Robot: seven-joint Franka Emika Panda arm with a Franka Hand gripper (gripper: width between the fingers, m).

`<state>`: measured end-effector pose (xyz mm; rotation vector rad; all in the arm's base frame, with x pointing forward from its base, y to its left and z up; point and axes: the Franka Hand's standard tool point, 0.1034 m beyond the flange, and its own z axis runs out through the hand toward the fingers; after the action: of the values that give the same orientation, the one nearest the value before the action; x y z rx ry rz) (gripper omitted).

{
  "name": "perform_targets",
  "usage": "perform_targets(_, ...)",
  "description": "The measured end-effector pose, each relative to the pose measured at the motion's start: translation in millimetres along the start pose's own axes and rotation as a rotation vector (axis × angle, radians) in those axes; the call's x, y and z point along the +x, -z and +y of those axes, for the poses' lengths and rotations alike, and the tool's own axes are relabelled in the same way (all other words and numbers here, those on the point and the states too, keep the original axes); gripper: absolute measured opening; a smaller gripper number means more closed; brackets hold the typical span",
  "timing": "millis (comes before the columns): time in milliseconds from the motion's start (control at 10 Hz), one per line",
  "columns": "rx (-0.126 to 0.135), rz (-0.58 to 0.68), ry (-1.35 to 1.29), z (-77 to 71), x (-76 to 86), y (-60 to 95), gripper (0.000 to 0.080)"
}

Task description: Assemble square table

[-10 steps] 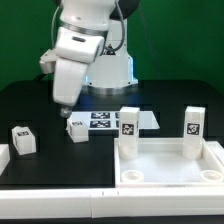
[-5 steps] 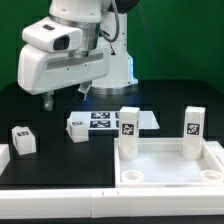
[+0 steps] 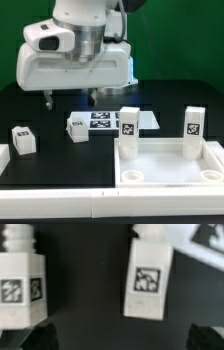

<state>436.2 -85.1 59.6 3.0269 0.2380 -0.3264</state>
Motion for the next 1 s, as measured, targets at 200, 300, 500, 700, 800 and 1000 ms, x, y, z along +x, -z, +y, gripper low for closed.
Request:
perform_targets(200,0.009,-0.013,-0.053,-9.9,1.9,0.3,0.0649)
perform_targets(300,0.009,-0.014,-0.047,-9.8,1.6,0.0,0.0649)
perform_targets(500,0.025,-0.056,-0.047,-8.0,1.4,-1.0,0.0649)
perform_targets(700,0.045,-0.231,-0.054,-8.0,-4.0,-9.8,0.0649)
perform_targets(800,0.066,-0.328,-0.066,-8.5,-6.2,-13.7,0.0649)
perform_targets(1000,0.067,-0.393,-0.055,-10.7,-3.4,-13.4,0.0649)
